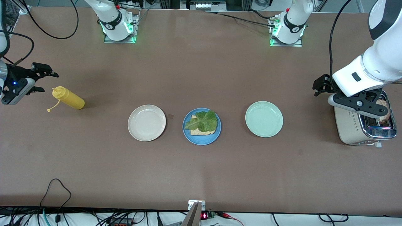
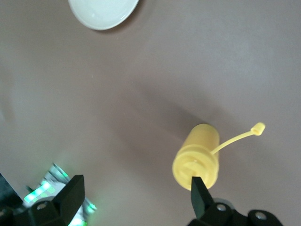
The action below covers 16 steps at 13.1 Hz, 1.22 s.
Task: Make sandwich in blue plate with both arms
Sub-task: 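Move the right gripper back to the yellow mustard bottle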
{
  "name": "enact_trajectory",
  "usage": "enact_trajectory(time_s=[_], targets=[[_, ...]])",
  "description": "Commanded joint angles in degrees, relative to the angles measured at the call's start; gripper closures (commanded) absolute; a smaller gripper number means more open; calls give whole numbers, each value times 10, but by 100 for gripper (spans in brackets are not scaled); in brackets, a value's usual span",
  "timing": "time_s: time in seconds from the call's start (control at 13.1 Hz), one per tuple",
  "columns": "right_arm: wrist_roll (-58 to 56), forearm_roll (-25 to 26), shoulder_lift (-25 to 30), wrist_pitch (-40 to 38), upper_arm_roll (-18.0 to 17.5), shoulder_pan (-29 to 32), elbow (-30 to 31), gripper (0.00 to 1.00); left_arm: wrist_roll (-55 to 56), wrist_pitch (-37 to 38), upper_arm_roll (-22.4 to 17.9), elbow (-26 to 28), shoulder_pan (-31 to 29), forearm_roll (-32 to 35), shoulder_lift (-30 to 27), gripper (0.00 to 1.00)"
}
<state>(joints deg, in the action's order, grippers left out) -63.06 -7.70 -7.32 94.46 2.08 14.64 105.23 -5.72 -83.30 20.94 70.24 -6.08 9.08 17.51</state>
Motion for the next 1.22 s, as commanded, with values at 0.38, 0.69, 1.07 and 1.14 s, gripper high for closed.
enact_trajectory(time_s=[0.38,0.69,1.07,1.14], targets=[[-396,-102,-38,15,-11,125,15,0,3,7,1,0,-2,4,-5,0],[-578,-161,-71,-3,-11,180,10,0,3,8,1,0,-2,4,-5,0],[-697,-230,-152,-49,-12,245,-2,0,2,10,1,0,-2,4,-5,0],[-716,-242,-169,-55,-13,259,-3,0,2,10,1,-1,-2,4,-5,0]])
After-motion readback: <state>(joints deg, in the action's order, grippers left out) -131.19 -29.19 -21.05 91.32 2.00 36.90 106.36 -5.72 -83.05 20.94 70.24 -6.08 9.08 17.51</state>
